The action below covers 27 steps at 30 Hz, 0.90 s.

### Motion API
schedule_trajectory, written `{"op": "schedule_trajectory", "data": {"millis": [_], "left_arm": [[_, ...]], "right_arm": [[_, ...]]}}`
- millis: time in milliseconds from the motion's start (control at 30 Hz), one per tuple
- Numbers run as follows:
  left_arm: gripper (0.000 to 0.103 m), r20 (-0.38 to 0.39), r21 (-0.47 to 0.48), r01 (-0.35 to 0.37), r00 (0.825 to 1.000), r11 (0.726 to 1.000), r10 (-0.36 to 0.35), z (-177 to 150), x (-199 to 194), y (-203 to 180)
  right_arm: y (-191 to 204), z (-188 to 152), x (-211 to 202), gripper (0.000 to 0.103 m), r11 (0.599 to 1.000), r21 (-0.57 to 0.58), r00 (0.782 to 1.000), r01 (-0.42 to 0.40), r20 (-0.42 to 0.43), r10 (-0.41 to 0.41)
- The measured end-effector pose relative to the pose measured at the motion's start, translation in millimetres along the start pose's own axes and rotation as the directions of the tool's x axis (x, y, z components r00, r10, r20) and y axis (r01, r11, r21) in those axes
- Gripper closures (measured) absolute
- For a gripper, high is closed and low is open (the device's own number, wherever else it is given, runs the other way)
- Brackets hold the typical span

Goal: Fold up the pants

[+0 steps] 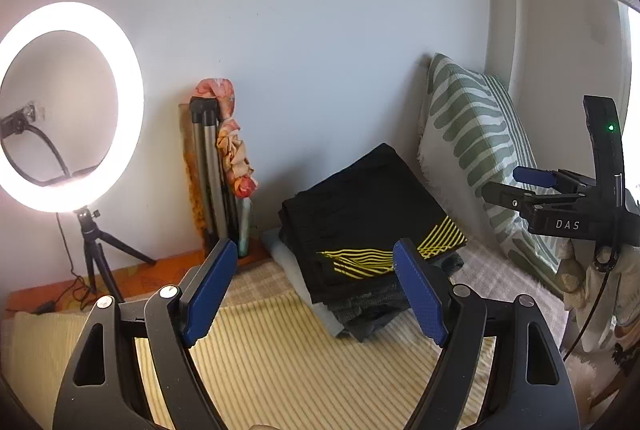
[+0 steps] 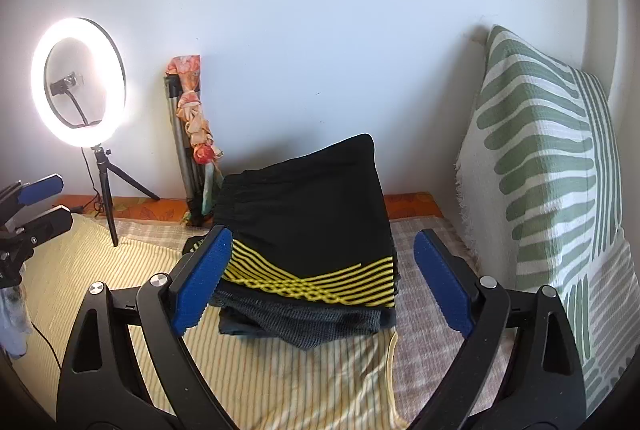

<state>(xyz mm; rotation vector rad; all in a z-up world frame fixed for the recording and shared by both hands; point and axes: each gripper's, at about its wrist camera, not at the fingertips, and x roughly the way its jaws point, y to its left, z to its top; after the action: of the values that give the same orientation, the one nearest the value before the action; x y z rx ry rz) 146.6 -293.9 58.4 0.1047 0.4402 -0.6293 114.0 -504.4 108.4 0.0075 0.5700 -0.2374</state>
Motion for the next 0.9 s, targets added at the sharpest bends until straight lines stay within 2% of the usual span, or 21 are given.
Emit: {"op": "schedule_trajectory", "data": {"millis": [333, 467, 900], "left_arm": [[0.022, -0.007, -0.014, 0.000, 1.000, 1.000, 0.000, -44, -44, -7], [0.022, -0.010, -0.036, 0.001, 1.000, 0.999, -0.002, -64, -58, -4], [0.022, -0.016, -0.038, -0.040, 0.999, 0.998, 0.039, -108, -80, 5]], "right_arm": [[39, -49, -45, 0.006, 0.999, -0.018, 0.998, 0.050, 0.033, -0.050], [51, -69, -57, 0.006, 0.999, 0.008, 0.998, 0.042, 0.051, -0.042], [68, -112, -66, 0.006, 0.996, 0.071, 0.996, 0.062, 0.054, -0.066]]}}
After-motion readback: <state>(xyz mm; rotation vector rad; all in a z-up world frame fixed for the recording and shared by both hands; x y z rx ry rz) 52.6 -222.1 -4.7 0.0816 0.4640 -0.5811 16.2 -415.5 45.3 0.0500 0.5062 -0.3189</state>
